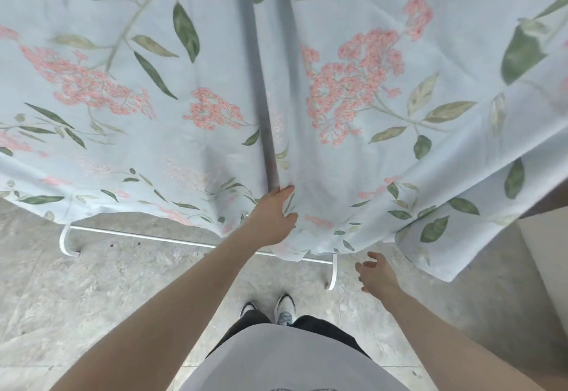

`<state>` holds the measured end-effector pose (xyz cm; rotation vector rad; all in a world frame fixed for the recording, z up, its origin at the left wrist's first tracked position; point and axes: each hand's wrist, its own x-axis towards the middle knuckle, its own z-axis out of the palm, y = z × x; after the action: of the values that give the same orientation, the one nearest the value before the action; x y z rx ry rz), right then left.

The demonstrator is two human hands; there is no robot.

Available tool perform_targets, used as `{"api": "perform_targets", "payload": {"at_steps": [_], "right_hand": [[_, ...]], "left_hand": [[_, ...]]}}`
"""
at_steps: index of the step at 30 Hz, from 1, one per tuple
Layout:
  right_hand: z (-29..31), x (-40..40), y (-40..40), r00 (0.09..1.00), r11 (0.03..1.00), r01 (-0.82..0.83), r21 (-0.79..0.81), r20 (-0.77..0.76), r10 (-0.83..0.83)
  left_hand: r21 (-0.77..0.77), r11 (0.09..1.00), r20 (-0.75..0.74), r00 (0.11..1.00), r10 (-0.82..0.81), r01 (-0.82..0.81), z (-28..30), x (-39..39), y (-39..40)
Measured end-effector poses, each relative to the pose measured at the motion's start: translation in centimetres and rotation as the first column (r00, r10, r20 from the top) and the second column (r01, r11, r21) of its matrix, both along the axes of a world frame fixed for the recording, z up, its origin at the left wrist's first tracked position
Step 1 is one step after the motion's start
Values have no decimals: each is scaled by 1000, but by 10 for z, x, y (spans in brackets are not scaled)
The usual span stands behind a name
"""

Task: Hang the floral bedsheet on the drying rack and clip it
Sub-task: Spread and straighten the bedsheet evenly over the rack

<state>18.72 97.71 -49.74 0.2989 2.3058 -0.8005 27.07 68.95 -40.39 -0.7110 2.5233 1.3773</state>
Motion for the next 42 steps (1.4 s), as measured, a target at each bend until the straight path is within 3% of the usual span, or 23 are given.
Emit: {"api": "perform_targets", "payload": {"at_steps": [6, 15, 22, 26, 31, 36, 42], "right_hand": [[6, 16, 9, 1000, 1000, 16, -11, -5, -16], [20, 41, -21, 986, 987, -152, -54, -80, 148], [54, 16, -80, 927, 968, -227, -103, -328, 183], [54, -3, -91, 866, 956, -293, -21, -430, 255], [45, -22, -77, 845, 914, -398, 77, -358, 398], [29, -24, -39, 865, 877, -474, -77, -227, 447], [21, -40, 45, 988, 949, -147, -281, -96, 124]], "left_hand": [[153, 980, -11, 991, -131, 131, 22, -17, 25], [303, 930, -46, 978, -206, 210, 38, -20, 65], [398, 912, -71, 994, -81, 102, 34, -4, 71], [347, 938, -127, 991, 34, 12, 27, 4, 61], [213, 949, -151, 952, 266, -232, 22, 20, 61], [130, 902, -221, 875, 431, -411, 25, 29, 78], [92, 891, -253, 855, 452, -444, 25, 22, 133]]}}
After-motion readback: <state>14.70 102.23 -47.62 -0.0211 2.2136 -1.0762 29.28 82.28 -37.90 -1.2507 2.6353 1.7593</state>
